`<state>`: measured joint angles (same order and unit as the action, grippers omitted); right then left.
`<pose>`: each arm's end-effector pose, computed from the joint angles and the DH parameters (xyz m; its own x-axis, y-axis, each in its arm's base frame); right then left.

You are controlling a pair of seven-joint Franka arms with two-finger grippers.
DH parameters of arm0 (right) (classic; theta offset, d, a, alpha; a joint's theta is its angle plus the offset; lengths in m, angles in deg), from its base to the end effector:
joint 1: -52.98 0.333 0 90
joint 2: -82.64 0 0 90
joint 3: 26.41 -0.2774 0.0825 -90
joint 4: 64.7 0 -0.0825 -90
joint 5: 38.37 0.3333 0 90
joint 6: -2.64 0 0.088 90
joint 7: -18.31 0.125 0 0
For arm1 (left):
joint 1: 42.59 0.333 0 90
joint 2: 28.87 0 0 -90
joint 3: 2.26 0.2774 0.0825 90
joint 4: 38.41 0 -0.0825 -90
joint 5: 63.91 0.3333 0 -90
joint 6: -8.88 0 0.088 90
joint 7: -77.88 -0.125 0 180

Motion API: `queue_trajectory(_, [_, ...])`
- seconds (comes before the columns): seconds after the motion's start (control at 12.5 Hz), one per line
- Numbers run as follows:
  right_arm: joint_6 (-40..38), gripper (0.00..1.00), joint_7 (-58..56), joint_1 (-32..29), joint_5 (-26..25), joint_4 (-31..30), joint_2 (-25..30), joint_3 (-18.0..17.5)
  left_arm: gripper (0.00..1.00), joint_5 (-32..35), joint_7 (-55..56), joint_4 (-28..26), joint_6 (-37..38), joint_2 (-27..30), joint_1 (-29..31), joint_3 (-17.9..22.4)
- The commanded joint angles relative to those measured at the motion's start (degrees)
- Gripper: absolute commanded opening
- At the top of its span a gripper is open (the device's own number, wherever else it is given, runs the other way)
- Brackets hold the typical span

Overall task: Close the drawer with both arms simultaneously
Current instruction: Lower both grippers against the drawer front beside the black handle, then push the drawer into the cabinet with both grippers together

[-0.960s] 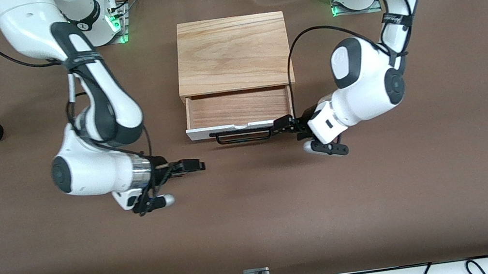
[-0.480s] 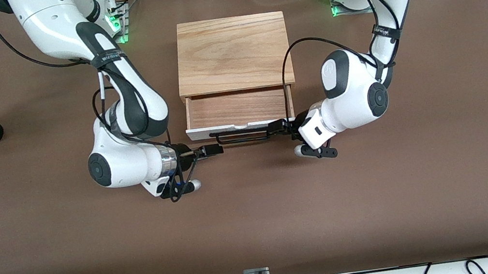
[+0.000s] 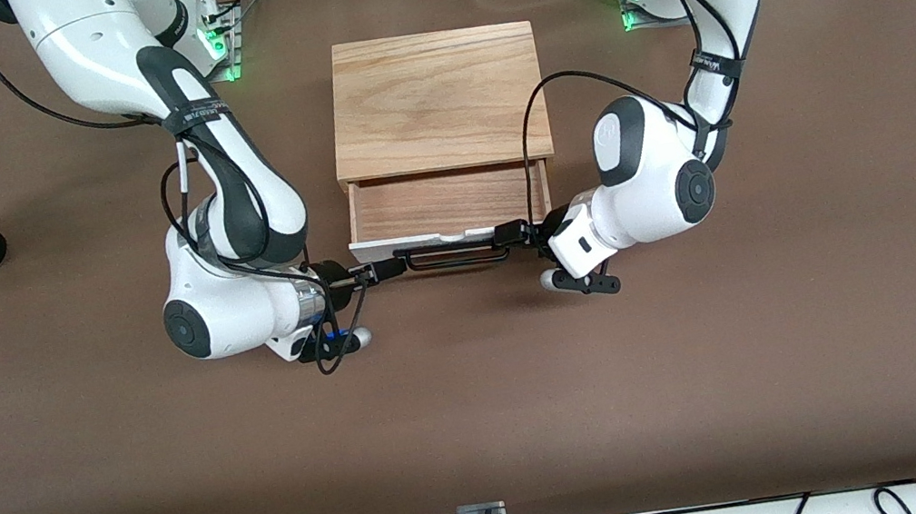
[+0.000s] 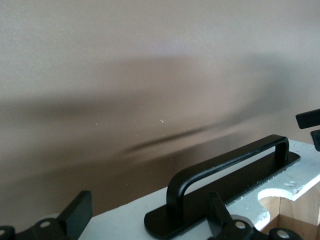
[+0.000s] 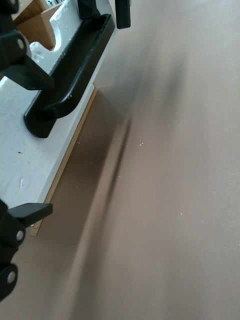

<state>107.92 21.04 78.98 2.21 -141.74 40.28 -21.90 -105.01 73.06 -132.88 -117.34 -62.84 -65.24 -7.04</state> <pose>0.5723 0.3039 0.2661 0.9381 0.1486 -0.3130 -0.0348 -0.8584 -0.5119 0.5441 -0.3125 0.2581 0.9830 -0.1365 -0.1224 -0.0446 -0.8257 0.5624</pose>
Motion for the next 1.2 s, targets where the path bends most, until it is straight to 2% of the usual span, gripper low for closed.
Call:
queue_trajectory(0.0, [-0.1, 1.0, 0.9, 0.4, 0.7, -3.3, 2.5, -0.2, 1.0, -1.7, -0.5, 0.7, 4.3, -0.6, 0.2, 0.1])
queue_trajectory(0.88, [1.1, 1.0, 0.9, 4.7, 0.8, -13.9, 8.3, -0.5, 1.0, -1.6, -0.5, 0.7, 8.3, -0.4, 0.6, 0.1])
queue_trajectory(1.12, [3.9, 1.0, 0.9, 6.0, 1.1, -18.1, 10.4, -0.7, 1.0, -1.6, -0.5, 0.7, 12.9, -0.3, 0.9, 0.2])
